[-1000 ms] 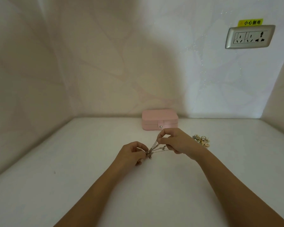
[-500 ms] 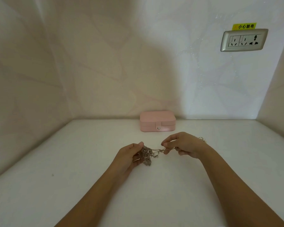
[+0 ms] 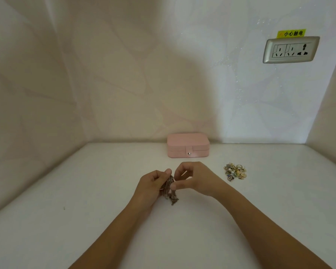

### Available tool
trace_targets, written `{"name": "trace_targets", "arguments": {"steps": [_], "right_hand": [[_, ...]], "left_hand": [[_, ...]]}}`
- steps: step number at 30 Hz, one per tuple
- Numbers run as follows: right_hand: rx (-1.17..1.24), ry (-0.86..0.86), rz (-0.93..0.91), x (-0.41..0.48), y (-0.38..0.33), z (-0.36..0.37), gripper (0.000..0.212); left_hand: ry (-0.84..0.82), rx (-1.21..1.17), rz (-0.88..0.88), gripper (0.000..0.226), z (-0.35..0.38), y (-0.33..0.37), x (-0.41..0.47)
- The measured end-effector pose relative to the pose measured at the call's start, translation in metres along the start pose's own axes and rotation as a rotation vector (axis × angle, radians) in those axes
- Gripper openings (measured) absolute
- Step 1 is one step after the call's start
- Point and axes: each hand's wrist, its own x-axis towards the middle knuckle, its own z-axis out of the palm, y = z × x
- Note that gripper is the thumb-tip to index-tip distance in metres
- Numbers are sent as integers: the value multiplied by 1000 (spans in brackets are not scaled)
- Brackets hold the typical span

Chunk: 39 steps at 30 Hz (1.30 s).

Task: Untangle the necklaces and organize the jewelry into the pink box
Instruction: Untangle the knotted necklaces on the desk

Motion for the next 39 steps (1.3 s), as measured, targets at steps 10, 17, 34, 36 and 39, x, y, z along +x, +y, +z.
{"name": "trace_targets", "arguments": {"steps": [10,17,34,36,39], "right_hand": [[33,104,-48,1,3,11,10],[194,127,14,3,-1,4,12],[1026,185,191,6,-3,-26,27],[1076,250,189,6,-1,-33,32],[1115,283,201,5,5,-39,37]], "left_hand": [[36,-8,23,33,-2,-2,4],[11,-95,-24,36,-3,0,6],[97,-462,-181,33,-20,19,4],[151,-315,-175,33,-29,19,7],[244,-209,-184,32,-43,19,13]]}}
